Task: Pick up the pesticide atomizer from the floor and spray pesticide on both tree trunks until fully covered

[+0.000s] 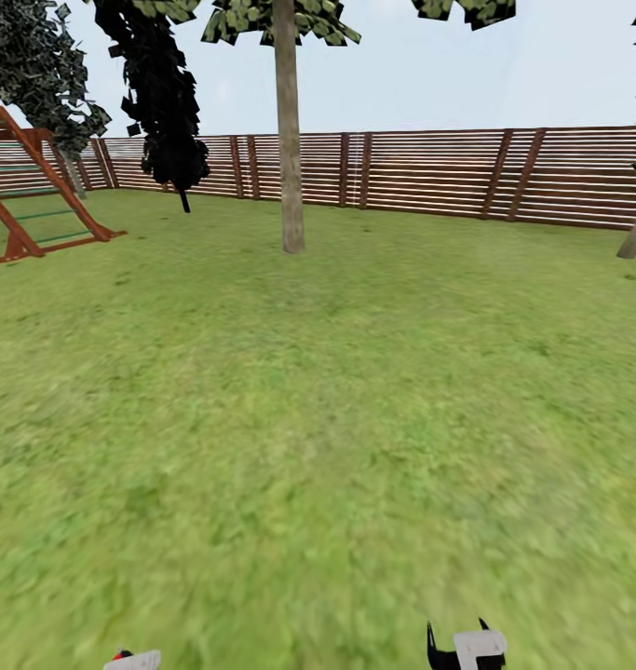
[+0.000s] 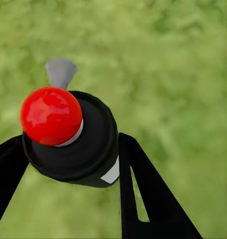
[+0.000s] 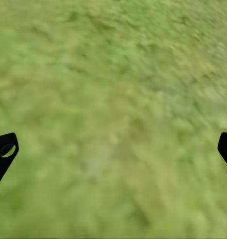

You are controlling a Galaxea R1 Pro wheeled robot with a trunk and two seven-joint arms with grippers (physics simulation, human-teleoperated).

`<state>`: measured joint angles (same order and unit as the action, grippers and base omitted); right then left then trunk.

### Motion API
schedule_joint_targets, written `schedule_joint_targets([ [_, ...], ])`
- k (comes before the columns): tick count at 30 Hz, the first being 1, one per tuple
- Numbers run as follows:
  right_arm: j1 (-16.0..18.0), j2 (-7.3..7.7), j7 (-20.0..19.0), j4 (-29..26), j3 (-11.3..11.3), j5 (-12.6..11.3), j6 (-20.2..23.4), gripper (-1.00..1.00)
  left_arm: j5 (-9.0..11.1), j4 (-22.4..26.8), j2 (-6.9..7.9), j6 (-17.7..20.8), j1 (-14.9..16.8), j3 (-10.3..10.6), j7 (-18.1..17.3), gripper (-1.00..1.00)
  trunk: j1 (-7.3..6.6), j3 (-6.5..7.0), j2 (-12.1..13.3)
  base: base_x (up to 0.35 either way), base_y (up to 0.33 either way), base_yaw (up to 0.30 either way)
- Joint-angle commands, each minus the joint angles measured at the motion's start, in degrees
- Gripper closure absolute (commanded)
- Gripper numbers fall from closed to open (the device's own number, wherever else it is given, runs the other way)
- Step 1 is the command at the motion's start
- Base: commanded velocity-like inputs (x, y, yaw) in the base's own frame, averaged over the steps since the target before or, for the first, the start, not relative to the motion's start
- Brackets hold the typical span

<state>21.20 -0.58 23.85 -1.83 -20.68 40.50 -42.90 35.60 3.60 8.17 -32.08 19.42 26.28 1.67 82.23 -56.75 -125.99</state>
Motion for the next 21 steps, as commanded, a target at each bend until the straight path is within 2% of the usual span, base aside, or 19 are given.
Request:
schedule_joint_targets([
  [1,0.0,-0.02,-0.02,-0.05,0.02,0.01,0.0,-1.0,0.0,0.0,0.0,0.04,0.0,-0.01,0.0,1.0,0.0,0.0,0.0,0.34,0.0,0.0],
  [14,-0.01,-0.37,0.02,-0.03,0.03,-0.05,0.01,-1.0,0.0,-0.06,-0.09,0.09,0.0,0.0,-0.02,1.0,0.0,0.0,0.0,0.339,0.0,0.001],
  [21,0.0,-0.39,0.12,0.07,0.03,-0.07,0.05,-1.0,0.0,-0.05,-0.09,0.09,0.0,0.0,-0.02,1.0,0.0,-0.02,0.0,0.34,0.0,0.213],
])
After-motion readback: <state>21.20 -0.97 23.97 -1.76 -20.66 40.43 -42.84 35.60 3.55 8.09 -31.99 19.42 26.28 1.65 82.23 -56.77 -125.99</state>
